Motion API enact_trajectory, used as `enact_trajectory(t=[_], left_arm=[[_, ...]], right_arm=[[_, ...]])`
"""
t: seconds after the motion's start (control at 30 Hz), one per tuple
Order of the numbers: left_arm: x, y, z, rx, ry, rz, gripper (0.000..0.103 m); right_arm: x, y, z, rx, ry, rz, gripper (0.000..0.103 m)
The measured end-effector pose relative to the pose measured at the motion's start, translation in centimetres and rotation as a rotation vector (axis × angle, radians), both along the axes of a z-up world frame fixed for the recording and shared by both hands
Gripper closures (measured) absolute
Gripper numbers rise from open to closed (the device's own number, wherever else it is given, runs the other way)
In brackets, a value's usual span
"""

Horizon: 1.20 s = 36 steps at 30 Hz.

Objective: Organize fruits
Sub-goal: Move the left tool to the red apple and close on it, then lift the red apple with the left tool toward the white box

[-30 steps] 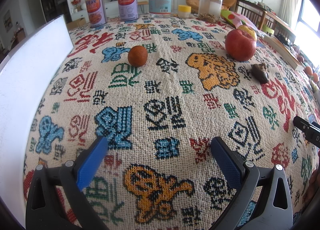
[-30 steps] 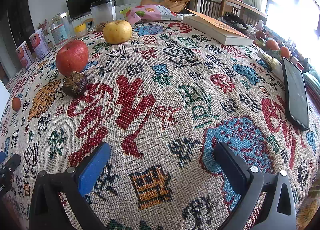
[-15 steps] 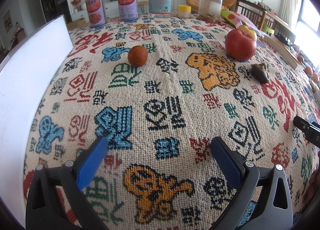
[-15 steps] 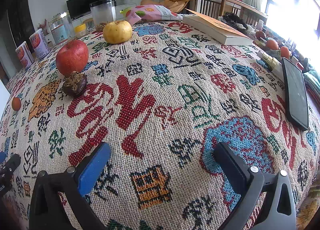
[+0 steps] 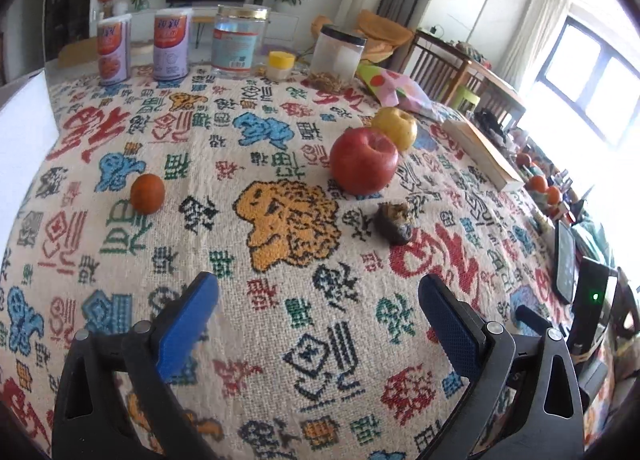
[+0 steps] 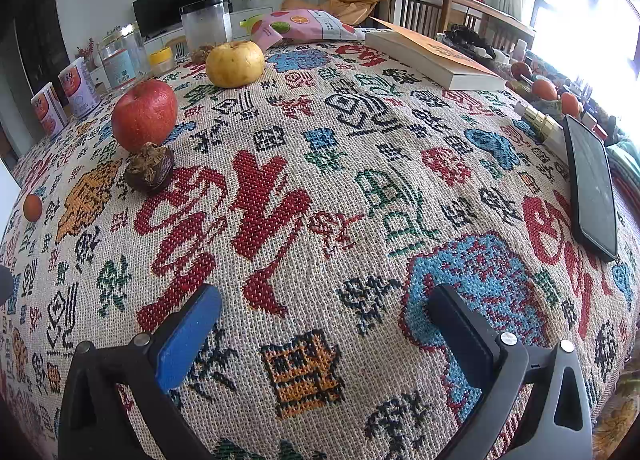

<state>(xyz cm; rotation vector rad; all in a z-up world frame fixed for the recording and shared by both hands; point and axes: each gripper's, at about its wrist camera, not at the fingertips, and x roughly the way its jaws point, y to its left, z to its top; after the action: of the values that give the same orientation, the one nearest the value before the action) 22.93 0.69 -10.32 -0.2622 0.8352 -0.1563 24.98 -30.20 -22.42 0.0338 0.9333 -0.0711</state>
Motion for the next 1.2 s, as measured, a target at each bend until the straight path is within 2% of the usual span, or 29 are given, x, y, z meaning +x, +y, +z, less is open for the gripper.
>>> enact_trajectory(t=[0.1,0.27,0.33,0.43,0.47,0.5,0.53,0.6,0.7,0.8,1.0,1.1,1.2], left_arm=[[5.2,-2.1,0.5,0.01,0.013,-0.04,0.002],[11.8,-5.9,-1.1,0.113,0.065,-0.105,0.002],[13.2,-6.8,-2.3,0.155,0.093,-0.091,0.003],[14.3,-6.9,-3.3,0.15,0.106,-0.078,0.003],[14.5,-6.8,-3.6,0.148,0.113,-0.079,0.007],[14.7,-6.7,-3.9,0.147,0.119,-0.082,0.024],[14.9,-6.5,-4.1,0.124,0.126,-0.105,0.033],[14.7,-6.1,-4.1,0.121,0.114,-0.104,0.033],[13.3,-5.5,-3.3,0.166,0.068,-0.103,0.033],[10.8,-4.2,-0.9,0.165,0.014,-0.116,0.033],[1.7,0.8,3.6,0.168,-0.032,-0.081,0.033],[-3.5,3.7,3.7,0.22,-0.029,-0.012,0.033],[-7.4,6.4,2.3,0.22,0.006,0.054,0.033]], right_arm=[[0.0,0.0,0.0,0.0,0.0,0.0,0.0],[0.0,0.0,0.0,0.0,0.0,0.0,0.0],[0.0,0.0,0.0,0.0,0.0,0.0,0.0],[0.0,0.0,0.0,0.0,0.0,0.0,0.0],[0.0,0.1,0.0,0.0,0.0,0.0,0.0],[0.0,0.1,0.0,0.0,0.0,0.0,0.0],[0.0,0.1,0.0,0.0,0.0,0.0,0.0],[0.1,0.0,0.0,0.0,0.0,0.0,0.0],[0.1,0.0,0.0,0.0,0.0,0.0,0.0],[0.1,0.0,0.0,0.0,0.0,0.0,0.0],[0.0,0.1,0.0,0.0,0.0,0.0,0.0],[0.0,0.1,0.0,0.0,0.0,0.0,0.0],[0.0,0.1,0.0,0.0,0.0,0.0,0.0]])
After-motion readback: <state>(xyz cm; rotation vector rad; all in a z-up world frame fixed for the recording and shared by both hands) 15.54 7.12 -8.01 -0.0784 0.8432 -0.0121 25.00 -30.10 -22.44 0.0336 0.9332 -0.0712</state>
